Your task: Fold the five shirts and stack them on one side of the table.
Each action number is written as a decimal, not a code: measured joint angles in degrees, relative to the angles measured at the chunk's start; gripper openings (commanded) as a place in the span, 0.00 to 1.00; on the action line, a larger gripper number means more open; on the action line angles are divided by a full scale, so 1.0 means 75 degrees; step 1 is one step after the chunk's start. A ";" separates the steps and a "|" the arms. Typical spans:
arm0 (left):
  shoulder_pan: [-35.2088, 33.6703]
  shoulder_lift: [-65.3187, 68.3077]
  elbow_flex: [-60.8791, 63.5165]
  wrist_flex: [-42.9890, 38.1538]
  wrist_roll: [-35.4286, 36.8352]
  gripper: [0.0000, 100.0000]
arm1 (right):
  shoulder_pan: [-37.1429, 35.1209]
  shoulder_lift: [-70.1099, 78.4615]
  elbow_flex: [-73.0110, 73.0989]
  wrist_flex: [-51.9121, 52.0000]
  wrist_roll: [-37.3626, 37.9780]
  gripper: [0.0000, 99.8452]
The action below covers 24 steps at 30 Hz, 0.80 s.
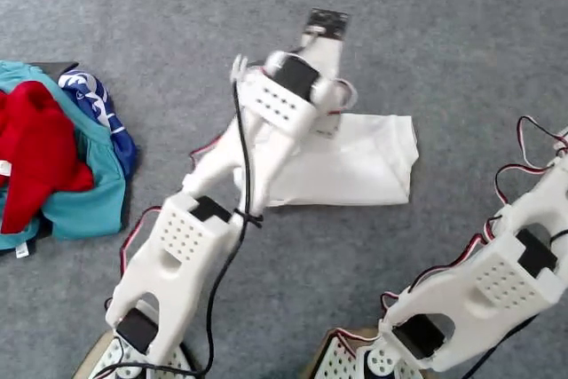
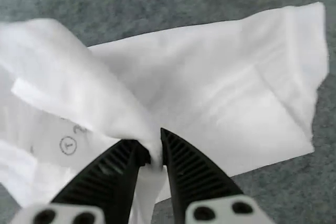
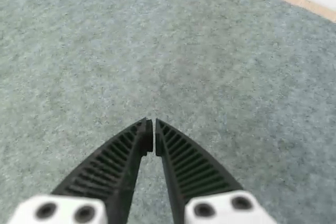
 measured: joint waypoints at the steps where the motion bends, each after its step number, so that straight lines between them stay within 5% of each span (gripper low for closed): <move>1: 0.0164 0.0000 0.0000 -0.0117 0.0070 0.05 | 0.0012 0.0000 0.0000 0.0000 0.0000 0.02; 24: 0.1629 0.0750 0.0012 -0.2192 0.0785 0.05 | 0.0809 0.0070 -0.0809 0.0645 0.0000 0.02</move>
